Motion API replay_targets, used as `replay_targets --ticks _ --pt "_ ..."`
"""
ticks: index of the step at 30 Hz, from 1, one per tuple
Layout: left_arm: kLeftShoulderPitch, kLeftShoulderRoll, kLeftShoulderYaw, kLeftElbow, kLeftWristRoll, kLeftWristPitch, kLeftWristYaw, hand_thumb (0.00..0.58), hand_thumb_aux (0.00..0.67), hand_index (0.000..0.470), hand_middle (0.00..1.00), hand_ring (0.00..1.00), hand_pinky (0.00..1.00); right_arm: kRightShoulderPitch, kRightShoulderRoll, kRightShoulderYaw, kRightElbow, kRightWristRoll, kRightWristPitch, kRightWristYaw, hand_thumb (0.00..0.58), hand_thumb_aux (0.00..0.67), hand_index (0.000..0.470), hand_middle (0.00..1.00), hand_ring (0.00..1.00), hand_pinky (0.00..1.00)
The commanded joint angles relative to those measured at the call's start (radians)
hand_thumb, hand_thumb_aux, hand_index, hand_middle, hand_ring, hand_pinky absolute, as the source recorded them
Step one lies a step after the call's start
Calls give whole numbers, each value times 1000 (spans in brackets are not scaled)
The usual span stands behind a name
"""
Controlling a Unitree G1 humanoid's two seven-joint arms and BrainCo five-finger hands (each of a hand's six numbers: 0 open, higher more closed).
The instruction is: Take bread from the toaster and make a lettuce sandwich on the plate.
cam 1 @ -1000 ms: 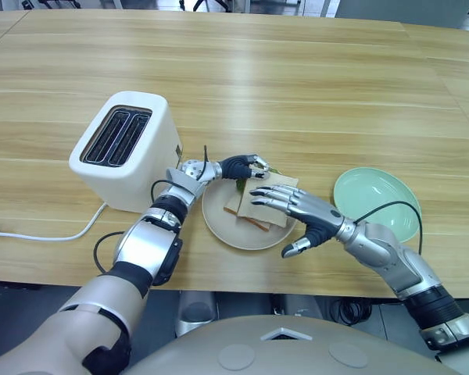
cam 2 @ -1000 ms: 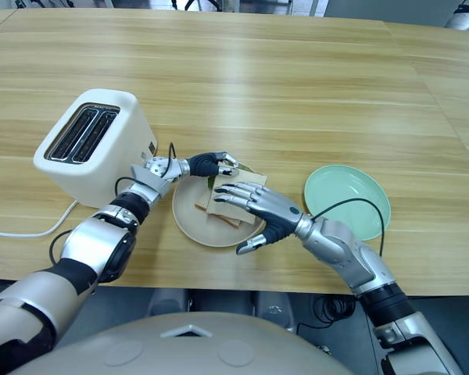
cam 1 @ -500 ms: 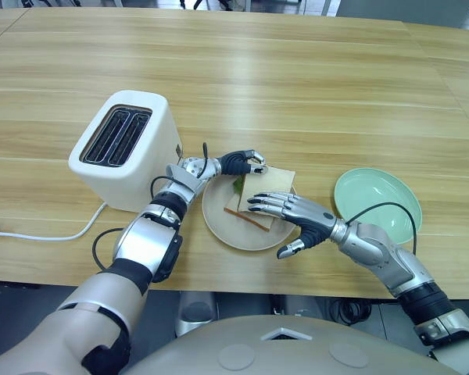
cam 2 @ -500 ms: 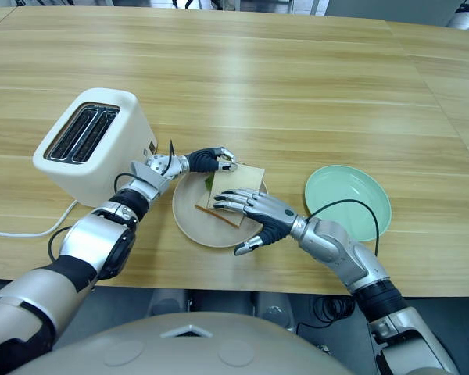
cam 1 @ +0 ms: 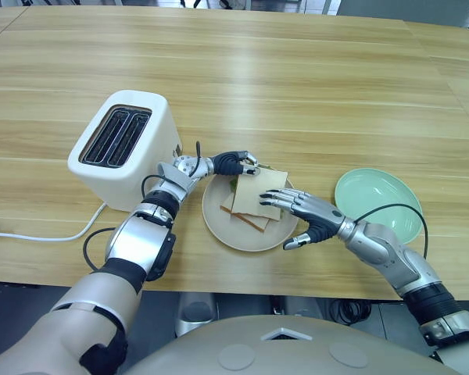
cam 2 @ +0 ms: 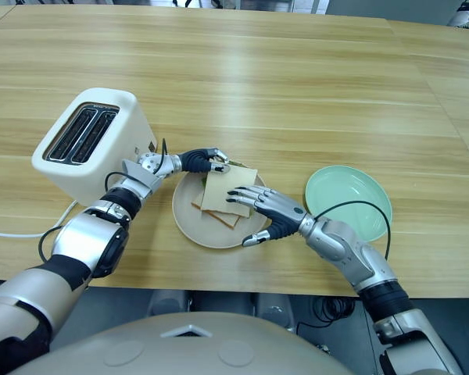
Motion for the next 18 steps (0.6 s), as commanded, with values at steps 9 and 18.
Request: replay_targets --ticks 9,18 --pt "-10 16 -42 28 76 24 65 580 670 460 1000 1000 1000 -50 51 125 172 -66 10 25 0 0 0 0 0 0" --pt "-45 73 -156 9 245 27 372 0 0 0 0 0 0 -43 47 150 190 -65 1 35 0 0 0 0 0 0"
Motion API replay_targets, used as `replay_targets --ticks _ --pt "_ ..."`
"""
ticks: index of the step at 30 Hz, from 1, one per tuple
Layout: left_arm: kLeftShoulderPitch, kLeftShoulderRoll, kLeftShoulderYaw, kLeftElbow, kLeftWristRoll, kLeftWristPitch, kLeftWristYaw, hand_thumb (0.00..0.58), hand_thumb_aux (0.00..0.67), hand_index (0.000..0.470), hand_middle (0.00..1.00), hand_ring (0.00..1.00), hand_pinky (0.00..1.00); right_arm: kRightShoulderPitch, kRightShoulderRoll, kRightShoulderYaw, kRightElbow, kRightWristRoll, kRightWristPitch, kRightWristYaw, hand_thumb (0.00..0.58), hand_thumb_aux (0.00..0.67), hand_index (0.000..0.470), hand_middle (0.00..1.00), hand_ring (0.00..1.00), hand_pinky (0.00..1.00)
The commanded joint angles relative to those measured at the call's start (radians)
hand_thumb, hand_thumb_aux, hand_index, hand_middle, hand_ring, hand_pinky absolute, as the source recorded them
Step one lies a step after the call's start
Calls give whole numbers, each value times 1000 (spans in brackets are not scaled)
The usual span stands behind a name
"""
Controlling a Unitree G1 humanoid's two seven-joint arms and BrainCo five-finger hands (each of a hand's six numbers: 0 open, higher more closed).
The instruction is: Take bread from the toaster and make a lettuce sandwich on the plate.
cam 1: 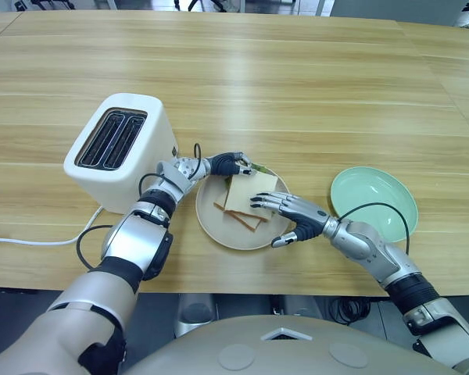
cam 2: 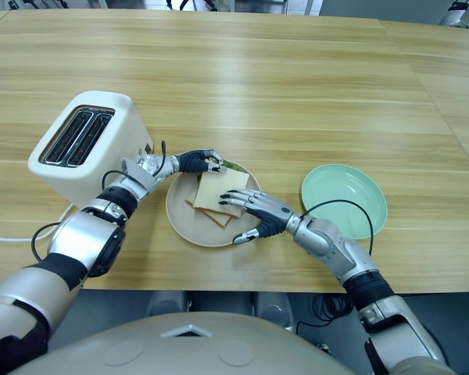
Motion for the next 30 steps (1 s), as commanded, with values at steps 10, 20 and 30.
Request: replay_targets --ticks 10,20,30 --pt "-84 128 -190 -112 294 60 537 0 0 0 0 0 0 22 -24 77 89 -60 16 46 0 0 0 0 0 0" --pt "251 270 -60 -729 147 -42 585 0 0 0 0 0 0 19 29 -40 -59 49 -76 -117 0 0 0 0 0 0" --pt "781 277 28 -1183 -288 -105 332 512 441 303 118 118 118 115 -45 -185 -102 189 -64 -87 0 0 0 0 0 0"
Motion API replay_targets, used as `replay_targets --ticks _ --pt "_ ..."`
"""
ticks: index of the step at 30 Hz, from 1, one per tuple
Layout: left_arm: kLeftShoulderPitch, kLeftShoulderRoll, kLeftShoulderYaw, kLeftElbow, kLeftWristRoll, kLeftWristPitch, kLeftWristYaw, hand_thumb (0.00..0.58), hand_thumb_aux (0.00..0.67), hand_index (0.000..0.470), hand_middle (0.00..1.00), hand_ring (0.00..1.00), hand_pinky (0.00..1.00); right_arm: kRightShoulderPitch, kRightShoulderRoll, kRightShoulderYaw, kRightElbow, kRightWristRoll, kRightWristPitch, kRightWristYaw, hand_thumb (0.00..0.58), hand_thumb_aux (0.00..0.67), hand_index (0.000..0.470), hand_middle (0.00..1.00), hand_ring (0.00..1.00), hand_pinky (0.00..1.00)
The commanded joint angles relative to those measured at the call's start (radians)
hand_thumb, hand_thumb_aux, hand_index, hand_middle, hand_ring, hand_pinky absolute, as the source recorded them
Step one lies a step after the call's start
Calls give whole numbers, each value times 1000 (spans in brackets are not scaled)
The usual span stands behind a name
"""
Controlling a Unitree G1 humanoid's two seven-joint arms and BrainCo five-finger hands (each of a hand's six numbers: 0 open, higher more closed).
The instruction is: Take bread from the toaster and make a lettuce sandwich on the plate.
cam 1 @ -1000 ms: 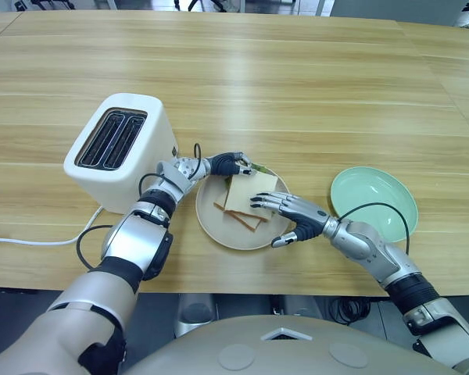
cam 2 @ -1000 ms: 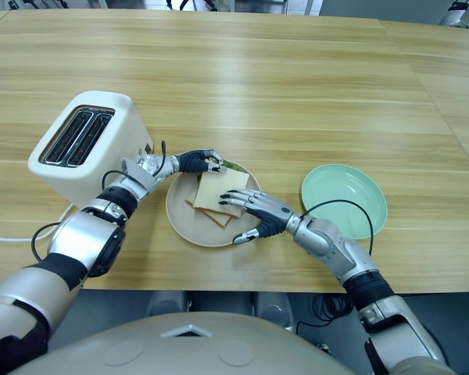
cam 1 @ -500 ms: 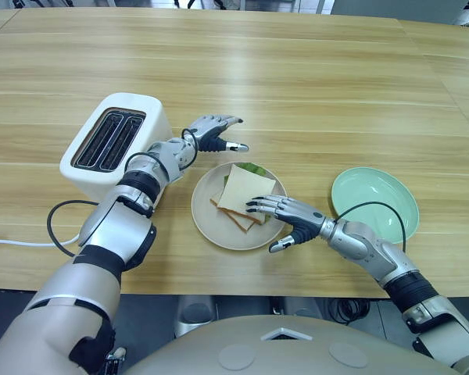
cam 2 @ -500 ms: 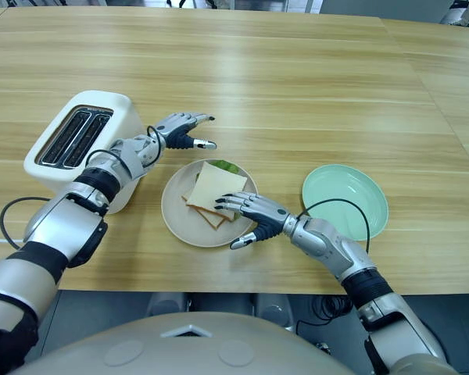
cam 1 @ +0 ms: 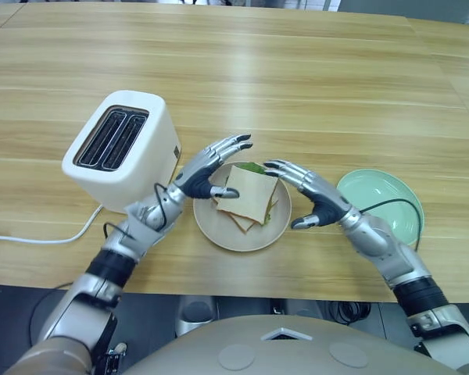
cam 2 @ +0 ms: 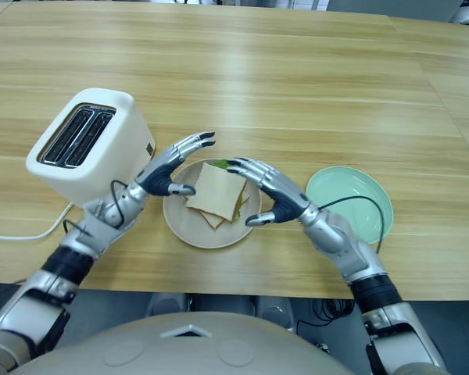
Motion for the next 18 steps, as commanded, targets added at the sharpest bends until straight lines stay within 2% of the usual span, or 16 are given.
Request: replay_targets --ticks 1,2,3,4,5,6,11,18 --pt "119 -9 15 -86 -137 -5 -90 580 670 460 635 635 635 53 -35 -2 30 10 -4 45 0 0 0 129 129 129" --pt "152 -5 14 -104 -170 -9 -116 580 670 460 635 635 635 66 -45 0 34 16 -9 57 0 0 0 129 129 129" --pt "186 5 13 -122 -203 -12 -147 580 670 460 1000 1000 1000 78 -54 2 35 26 -12 72 494 413 283 643 643 643" --pt "216 16 13 -141 -236 -13 -180 580 670 460 1000 1000 1000 88 -61 5 36 41 -15 87 494 413 283 643 643 643" --pt "243 26 15 -160 -274 -11 -212 580 670 460 1000 1000 1000 97 -67 9 34 56 -17 103 574 602 413 976 976 976" --pt "271 40 20 -179 -312 -11 -245 580 670 460 1000 1000 1000 106 -73 14 32 67 -20 119 580 670 460 1000 1000 1000" --pt "385 105 30 -255 -480 1 -399 580 670 460 1000 1000 1000 159 -97 36 9 139 -33 207 580 670 460 1000 1000 1000" --pt "513 177 75 -224 -563 -4 -572 580 670 460 1000 1000 1000 258 -158 57 -75 271 -26 338 580 670 460 1000 1000 1000"
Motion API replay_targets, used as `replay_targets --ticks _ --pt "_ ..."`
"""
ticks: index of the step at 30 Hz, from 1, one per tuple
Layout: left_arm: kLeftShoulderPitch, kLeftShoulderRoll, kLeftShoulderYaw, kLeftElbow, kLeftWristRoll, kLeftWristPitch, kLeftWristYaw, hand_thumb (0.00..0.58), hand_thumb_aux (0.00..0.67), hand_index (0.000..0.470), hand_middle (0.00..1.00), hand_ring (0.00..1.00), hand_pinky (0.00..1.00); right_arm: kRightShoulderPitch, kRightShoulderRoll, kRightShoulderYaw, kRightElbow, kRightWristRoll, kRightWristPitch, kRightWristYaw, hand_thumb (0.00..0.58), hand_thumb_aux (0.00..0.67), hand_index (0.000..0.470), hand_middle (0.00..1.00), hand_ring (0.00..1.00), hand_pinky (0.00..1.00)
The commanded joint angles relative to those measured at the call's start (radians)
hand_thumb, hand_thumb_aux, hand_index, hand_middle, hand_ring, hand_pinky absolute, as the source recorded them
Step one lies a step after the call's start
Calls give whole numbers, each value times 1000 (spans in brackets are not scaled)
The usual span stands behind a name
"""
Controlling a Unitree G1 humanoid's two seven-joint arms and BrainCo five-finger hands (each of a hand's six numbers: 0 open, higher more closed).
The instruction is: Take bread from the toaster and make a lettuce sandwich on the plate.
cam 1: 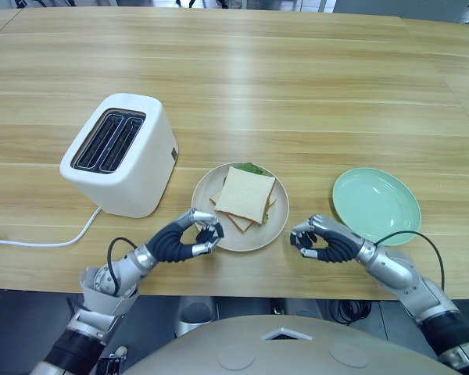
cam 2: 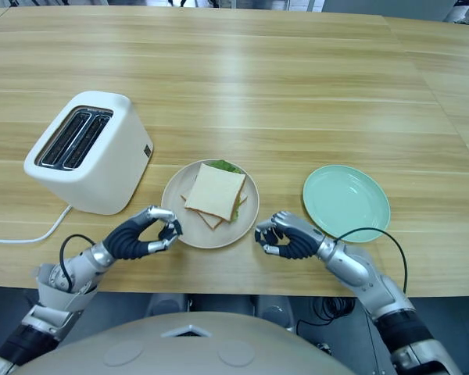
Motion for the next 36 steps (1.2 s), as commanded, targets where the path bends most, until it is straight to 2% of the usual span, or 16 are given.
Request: replay_targets --ticks 1,4,6,10,18,21,27,32,36 --pt "58 41 46 30 -80 -3 -107 580 670 460 1000 1000 1000 45 -38 19 -74 95 0 84 580 670 460 1000 1000 1000" --pt "77 37 47 96 -75 10 -172 580 670 460 1000 1000 1000 55 -42 41 -86 120 14 139 580 670 460 1000 1000 1000" --pt "44 20 45 184 29 27 -163 580 670 460 1000 1000 1000 34 -17 58 -52 83 30 150 580 670 460 1000 1000 1000" --pt "-86 -11 33 435 350 35 -33 580 670 460 1000 1000 1000 -40 54 88 74 -28 41 123 580 670 460 1000 1000 1000" --pt "-296 -74 -12 617 626 49 141 580 670 460 1000 1000 1000 -212 170 88 263 -172 16 -2 580 670 460 1000 1000 1000" --pt "-372 -96 -27 658 679 42 185 580 670 460 1000 1000 1000 -281 200 91 344 -232 25 -68 580 670 460 1000 1000 1000" --pt "-561 -164 -61 768 751 26 251 580 670 460 1000 1000 1000 -522 266 121 559 -388 112 -235 580 670 460 1000 1000 1000" --pt "-717 -215 -85 917 786 21 307 580 670 460 1000 1000 1000 -690 300 156 731 -459 201 -323 580 670 460 1000 1000 1000" --pt "-822 -251 -99 1034 812 29 363 580 670 460 1000 1000 1000 -799 335 176 874 -463 225 -357 580 670 460 1000 1000 1000"
